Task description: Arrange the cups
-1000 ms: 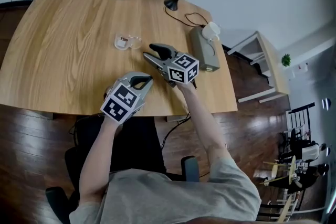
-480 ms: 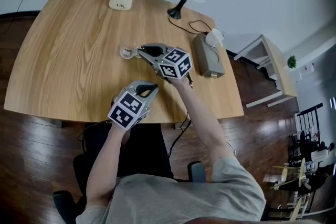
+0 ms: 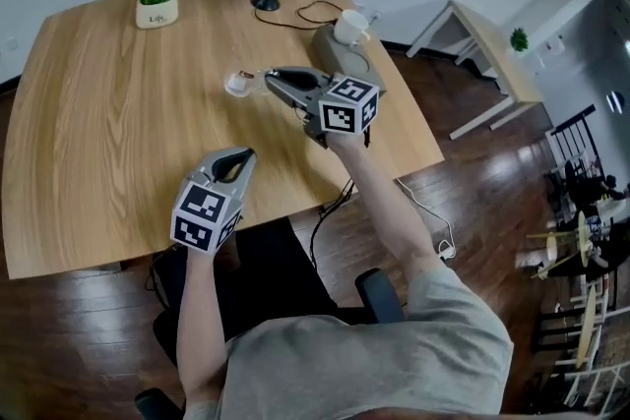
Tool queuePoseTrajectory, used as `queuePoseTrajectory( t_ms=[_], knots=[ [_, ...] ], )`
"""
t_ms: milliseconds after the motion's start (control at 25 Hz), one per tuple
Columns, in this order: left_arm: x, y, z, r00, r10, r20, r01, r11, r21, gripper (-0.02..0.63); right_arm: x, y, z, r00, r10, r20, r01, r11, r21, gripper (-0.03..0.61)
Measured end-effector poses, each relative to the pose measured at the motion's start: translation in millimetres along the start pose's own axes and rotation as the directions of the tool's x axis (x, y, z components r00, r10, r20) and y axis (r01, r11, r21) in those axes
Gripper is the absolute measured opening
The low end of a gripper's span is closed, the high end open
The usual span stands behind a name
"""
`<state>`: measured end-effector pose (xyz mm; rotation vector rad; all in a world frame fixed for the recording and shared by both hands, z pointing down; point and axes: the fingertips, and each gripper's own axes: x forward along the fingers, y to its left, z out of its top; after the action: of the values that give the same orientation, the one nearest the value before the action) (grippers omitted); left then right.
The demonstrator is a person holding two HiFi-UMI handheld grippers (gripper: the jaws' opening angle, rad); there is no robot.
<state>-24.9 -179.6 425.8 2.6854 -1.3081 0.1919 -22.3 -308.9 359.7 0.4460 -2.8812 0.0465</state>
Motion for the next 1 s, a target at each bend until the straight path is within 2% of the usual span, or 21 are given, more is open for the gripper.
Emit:
queuePoseTrajectory(
  t_ms=[80, 160, 280, 400, 480, 560, 840, 1000],
  knots=[
    [3, -1, 1, 1.0, 0.002, 0.0, -0.002, 1.0, -0.001, 0.009, -46, -32, 11, 0.996, -0.093, 0.015, 0.094, 0.995, -0.02, 0.063],
    [6, -3, 2, 1.0, -0.004, -0.002, 0.004, 1.0, 0.0, 0.009, -98, -70, 19, 0.977, -0.212, 0.002, 0.212, 0.976, -0.052, 0.063],
    [8, -2, 2, 1.0, -0.008, -0.002, 0.008, 1.0, 0.003, 0.009, -167, -131, 17, 0.925, -0.377, -0.048, 0.373, 0.924, -0.081, 0.063],
    [9, -3, 1, 1.0, -0.009, -0.004, 0.009, 1.0, 0.004, 0.009, -218, -179, 2, 0.869, -0.485, -0.098, 0.482, 0.874, -0.057, 0.063],
    [8, -4, 0, 1.0, -0.011, -0.005, 0.011, 1.0, 0.004, 0.009, -238, -195, -10, 0.854, -0.508, -0.113, 0.51, 0.86, -0.016, 0.063],
    [8, -5, 0, 1.0, -0.01, -0.004, 0.01, 1.0, 0.003, 0.009, -242, -201, -18, 0.857, -0.499, -0.126, 0.505, 0.863, 0.017, 0.063],
    [10, -4, 0, 1.0, -0.01, 0.0, 0.01, 1.0, 0.002, 0.009, -224, -221, -40, 0.852, -0.483, -0.2, 0.494, 0.87, 0.001, 0.063],
    [9, -4, 0, 1.0, -0.01, -0.003, 0.01, 1.0, 0.001, 0.009, -213, -223, -41, 0.866, -0.454, -0.208, 0.468, 0.883, 0.021, 0.063]
  ],
)
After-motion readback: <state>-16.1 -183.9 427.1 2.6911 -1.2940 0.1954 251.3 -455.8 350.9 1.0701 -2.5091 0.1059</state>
